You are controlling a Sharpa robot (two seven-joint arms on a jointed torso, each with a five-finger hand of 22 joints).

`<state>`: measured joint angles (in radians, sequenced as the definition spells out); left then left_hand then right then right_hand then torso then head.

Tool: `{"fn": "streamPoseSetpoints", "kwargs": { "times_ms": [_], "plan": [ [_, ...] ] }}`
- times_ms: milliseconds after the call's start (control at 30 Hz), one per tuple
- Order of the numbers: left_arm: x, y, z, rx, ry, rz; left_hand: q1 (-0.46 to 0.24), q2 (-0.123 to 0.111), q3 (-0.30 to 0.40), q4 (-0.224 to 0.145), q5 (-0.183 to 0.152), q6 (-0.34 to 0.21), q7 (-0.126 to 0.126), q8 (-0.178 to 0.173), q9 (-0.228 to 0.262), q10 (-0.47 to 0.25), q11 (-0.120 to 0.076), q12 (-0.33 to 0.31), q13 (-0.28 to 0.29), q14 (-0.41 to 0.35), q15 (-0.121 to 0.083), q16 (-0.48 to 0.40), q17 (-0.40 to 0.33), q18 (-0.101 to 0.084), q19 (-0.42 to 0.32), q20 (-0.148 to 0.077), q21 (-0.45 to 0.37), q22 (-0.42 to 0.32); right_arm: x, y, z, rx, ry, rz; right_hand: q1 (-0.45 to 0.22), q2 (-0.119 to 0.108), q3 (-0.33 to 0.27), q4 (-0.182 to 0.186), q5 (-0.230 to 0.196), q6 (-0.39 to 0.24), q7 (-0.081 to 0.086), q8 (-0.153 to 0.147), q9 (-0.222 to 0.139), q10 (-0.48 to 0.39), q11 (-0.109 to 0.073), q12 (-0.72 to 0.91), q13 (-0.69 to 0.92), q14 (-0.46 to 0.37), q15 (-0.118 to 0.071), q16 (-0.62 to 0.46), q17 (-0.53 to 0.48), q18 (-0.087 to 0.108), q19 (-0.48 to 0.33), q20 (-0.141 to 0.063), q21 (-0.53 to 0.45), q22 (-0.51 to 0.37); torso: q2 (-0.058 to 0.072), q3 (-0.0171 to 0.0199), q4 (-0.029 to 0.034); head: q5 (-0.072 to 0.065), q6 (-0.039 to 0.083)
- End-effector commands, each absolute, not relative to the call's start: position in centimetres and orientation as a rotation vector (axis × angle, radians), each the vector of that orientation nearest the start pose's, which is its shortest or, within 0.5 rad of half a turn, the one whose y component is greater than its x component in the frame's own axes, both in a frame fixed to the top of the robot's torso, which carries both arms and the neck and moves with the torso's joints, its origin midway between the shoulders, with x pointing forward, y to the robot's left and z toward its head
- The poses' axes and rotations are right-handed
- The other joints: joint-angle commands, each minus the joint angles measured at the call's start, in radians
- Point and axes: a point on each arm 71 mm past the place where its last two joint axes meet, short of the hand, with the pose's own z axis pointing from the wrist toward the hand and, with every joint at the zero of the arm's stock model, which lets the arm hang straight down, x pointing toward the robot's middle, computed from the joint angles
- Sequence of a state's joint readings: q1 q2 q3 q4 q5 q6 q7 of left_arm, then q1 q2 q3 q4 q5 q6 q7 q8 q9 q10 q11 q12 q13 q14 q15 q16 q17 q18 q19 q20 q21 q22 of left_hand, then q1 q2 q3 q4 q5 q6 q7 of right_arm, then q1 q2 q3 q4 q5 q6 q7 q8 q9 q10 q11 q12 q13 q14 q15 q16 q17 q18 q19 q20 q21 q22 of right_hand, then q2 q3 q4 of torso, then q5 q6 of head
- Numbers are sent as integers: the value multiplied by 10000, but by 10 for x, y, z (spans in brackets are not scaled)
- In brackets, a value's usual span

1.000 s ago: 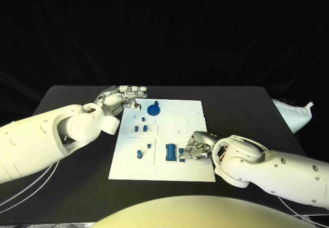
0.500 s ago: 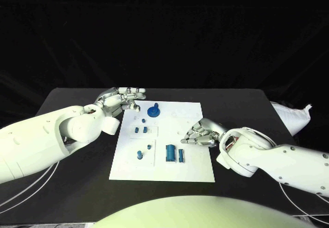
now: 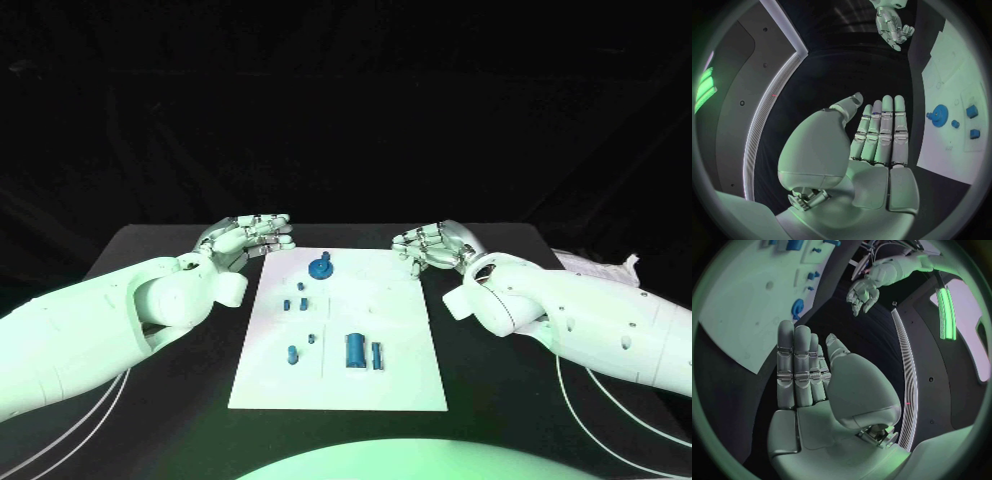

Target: Assemble the parts on the task board

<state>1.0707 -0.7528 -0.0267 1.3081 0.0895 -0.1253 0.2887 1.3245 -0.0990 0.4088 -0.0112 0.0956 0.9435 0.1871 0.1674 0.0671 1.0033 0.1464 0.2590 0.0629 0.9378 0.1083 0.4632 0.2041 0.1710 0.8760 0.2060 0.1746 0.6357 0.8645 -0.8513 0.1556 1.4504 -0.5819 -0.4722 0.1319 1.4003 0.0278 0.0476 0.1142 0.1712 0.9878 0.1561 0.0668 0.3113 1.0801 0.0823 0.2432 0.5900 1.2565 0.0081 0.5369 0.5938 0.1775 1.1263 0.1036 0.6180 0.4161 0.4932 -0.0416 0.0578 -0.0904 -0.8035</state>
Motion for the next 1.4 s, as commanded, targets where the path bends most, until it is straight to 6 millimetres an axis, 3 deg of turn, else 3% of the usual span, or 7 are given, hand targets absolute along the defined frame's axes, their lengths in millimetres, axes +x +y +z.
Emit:
{"fn": "streamPoseSetpoints", "kwargs": {
  "times_ms": [33,367,400,467,933,967,1400],
  "plan": [
    [504,230,-264,-14384,14195,-14955,11,32,-15,114,69,120,-20,-120,-13,117,45,-253,-12,-70,177,-853,-343,31,-416,229,-540,-533,472,-249,-278,11102,14720,12126,160,-32,195,6,-110,-229,232,-50,-290,-189,292,-904,-1208,-798,321,-1564,-859,27,-630,290,-1275,-809,-216,44,-71,7,404],
    [511,233,-278,-14668,13499,-14266,165,64,-128,200,74,267,8,-537,-18,272,134,-932,-14,171,360,-2358,-1011,142,-741,559,-1102,-1743,494,-250,-285,11739,13918,12863,15,-12,719,-605,-279,-480,318,-43,-1491,-95,660,-1756,-4371,-1525,1050,-4658,-3895,66,-846,1175,-4501,-3122,-302,143,-32,0,955],
    [509,231,-279,-14541,14294,-14403,-3934,990,-1301,112,-956,-2682,-562,-852,-671,-2862,-340,-1405,-629,-2756,-56,-3009,-1306,-513,-3136,-256,-1746,-3098,492,-253,-288,11464,14450,11694,-4084,-278,353,-1142,-668,-3355,-261,-668,-1919,-3373,212,-2432,-4689,-4916,718,-5369,-4384,-533,-4061,519,-4920,-3358,-272,100,-70,-11,752],
    [509,230,-278,-14510,14269,-14364,-4506,990,-1500,112,-956,-3109,-642,-925,-671,-3319,-415,-1501,-629,-3163,-136,-3142,-2041,-513,-3535,-357,-1746,-3341,492,-251,-286,11475,14374,11730,-4811,-278,308,-1142,-766,-3754,-335,-668,-2042,-3812,145,-2432,-4871,-5361,659,-5369,-4578,-532,-4463,417,-5068,-4161,-246,111,-88,20,796],
    [487,209,-253,-13336,13298,-13195,-8262,990,-2614,112,-956,-5831,-1871,-1674,-671,-6201,-1464,-2590,-629,-5834,-1083,-3784,-2041,-848,-5775,-1090,-1746,-4637,472,-205,-237,11925,12563,12303,-8745,-278,-476,-1142,-1712,-6375,-859,-668,-3113,-6805,-823,-2432,-5900,-8446,-81,-5369,-5164,-915,-7378,-206,-6180,-4161,425,382,-523,805,1896],
    [485,207,-250,-13199,13181,-13083,-8483,990,-2674,112,-956,-5986,-1871,-1674,-671,-6372,-1464,-2590,-629,-5990,-1083,-3821,-2041,-944,-5911,-1131,-1746,-4714,470,-202,-235,11959,12477,12308,-8964,-278,-476,-1142,-1712,-6520,-1561,-668,-3113,-6970,-823,-2432,-5900,-8616,-81,-5369,-5197,-973,-7540,-240,-6180,-4161,454,393,-542,838,1943],
    [462,193,-225,-12106,12195,-12300,-10429,990,-3254,112,-956,-7395,-1871,-1674,-671,-7873,-1464,-2590,-629,-7371,-1083,-4632,-2041,-1710,-7054,-2060,-1746,-5384,462,-192,-224,12089,12178,12289,-11015,-278,-476,-1142,-1712,-7887,-1561,-668,-3113,-8533,-823,-2432,-5900,-10223,-81,-5369,-5938,-1775,-9059,-1036,-6180,-4161,510,416,-578,904,2035]
  ]
}}
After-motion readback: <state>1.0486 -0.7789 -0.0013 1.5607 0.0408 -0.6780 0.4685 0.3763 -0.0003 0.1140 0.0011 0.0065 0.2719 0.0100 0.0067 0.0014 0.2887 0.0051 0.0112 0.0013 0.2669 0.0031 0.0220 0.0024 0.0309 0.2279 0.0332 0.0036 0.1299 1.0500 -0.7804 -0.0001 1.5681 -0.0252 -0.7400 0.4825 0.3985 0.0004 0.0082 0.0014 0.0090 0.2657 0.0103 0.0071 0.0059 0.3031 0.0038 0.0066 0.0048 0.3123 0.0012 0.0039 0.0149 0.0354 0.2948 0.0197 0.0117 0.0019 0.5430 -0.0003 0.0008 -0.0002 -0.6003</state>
